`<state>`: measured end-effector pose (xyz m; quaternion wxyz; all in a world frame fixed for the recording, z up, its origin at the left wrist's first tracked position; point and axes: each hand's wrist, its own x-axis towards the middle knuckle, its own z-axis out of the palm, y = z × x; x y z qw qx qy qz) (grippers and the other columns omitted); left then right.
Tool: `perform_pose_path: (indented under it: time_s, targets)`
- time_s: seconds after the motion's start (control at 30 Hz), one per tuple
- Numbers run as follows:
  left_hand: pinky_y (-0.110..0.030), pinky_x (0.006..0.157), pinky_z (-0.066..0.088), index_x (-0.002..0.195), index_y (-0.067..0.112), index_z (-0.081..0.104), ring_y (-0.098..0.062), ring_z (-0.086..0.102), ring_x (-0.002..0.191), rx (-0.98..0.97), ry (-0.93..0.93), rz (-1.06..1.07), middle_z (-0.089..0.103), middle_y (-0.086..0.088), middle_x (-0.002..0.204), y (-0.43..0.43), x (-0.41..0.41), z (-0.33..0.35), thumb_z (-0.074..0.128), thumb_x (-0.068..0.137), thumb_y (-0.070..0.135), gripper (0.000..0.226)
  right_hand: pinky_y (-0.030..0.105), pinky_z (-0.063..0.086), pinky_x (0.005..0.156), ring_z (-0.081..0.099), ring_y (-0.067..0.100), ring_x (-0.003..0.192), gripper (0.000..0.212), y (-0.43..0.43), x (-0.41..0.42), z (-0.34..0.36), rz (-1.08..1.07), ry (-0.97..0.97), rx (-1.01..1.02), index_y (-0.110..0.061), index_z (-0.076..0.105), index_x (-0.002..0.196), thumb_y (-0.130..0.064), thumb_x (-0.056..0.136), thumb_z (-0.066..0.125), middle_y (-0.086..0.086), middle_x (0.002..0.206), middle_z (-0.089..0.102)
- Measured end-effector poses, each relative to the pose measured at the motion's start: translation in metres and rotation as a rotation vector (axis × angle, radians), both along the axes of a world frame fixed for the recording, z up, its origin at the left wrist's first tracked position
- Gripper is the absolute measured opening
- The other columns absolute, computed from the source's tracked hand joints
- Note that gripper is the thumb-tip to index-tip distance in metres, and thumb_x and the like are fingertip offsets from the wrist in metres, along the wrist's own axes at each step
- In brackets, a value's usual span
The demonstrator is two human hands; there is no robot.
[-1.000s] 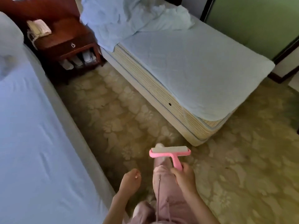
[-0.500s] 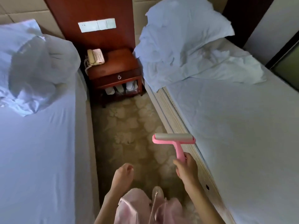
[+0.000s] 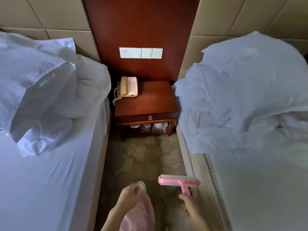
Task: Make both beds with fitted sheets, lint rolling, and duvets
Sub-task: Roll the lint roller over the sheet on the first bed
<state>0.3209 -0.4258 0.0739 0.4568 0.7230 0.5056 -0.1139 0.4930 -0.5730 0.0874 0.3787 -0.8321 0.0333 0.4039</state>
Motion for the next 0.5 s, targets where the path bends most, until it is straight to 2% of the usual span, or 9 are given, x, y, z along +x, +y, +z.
perform_pose_path:
  time_s: [0.07,0.17,0.3,0.37,0.43,0.5]
  targets:
    - [-0.010,0.065,0.040,0.086,0.024,0.059,-0.004,0.058,0.077,0.055,-0.055,0.039,0.058,0.013,0.080,0.066,0.033,0.015,0.046,0.096,0.018,0.017,0.016,0.034,0.032,0.045,0.009,0.035,0.012,0.064,0.033,0.010,0.022,0.003,0.042,-0.004,0.060,0.092,-0.001,0.082,0.065,0.010,0.060,0.056]
    - [-0.012,0.061,0.043,0.103,0.015,0.062,-0.005,0.059,0.077,0.137,-0.107,0.093,0.062,0.006,0.088,0.153,0.073,0.026,0.047,0.097,0.018,0.017,0.018,0.033,0.034,0.043,0.007,0.033,0.012,0.150,0.076,0.017,0.052,-0.059,0.120,-0.002,0.061,0.094,-0.003,0.082,0.065,0.009,0.059,0.055]
    - [-0.010,0.052,0.041,0.101,0.017,0.061,-0.003,0.057,0.068,0.088,-0.063,0.094,0.062,0.005,0.085,0.225,0.110,0.017,0.046,0.098,0.017,0.016,0.019,0.035,0.041,0.047,0.009,0.043,0.012,0.236,0.128,0.008,0.071,-0.103,0.124,-0.006,0.062,0.092,-0.015,0.085,0.065,0.004,0.062,0.055]
    - [-0.008,0.055,0.041,0.103,0.016,0.062,-0.003,0.057,0.071,0.057,-0.048,0.103,0.062,0.005,0.088,0.255,0.128,0.002,0.046,0.098,0.017,0.017,0.025,0.042,0.049,0.050,0.016,0.052,0.023,0.282,0.157,-0.005,0.079,-0.111,0.119,-0.010,0.062,0.095,-0.030,0.084,0.065,0.003,0.064,0.055]
    - [-0.008,0.061,0.044,0.107,0.014,0.063,-0.003,0.058,0.076,0.038,-0.018,0.103,0.064,0.004,0.093,0.287,0.149,-0.015,0.047,0.098,0.019,0.020,0.035,0.053,0.058,0.057,0.021,0.057,0.035,0.324,0.194,-0.029,0.145,-0.144,0.075,-0.021,0.060,0.095,-0.052,0.078,0.061,0.002,0.067,0.059]
    - [-0.014,0.069,0.048,0.106,0.013,0.064,-0.009,0.062,0.082,0.017,0.005,0.122,0.067,0.000,0.096,0.314,0.172,-0.028,0.047,0.098,0.019,0.020,0.030,0.052,0.055,0.058,0.019,0.059,0.034,0.364,0.227,-0.050,0.162,-0.121,0.065,-0.022,0.055,0.103,-0.050,0.084,0.058,0.003,0.075,0.061]
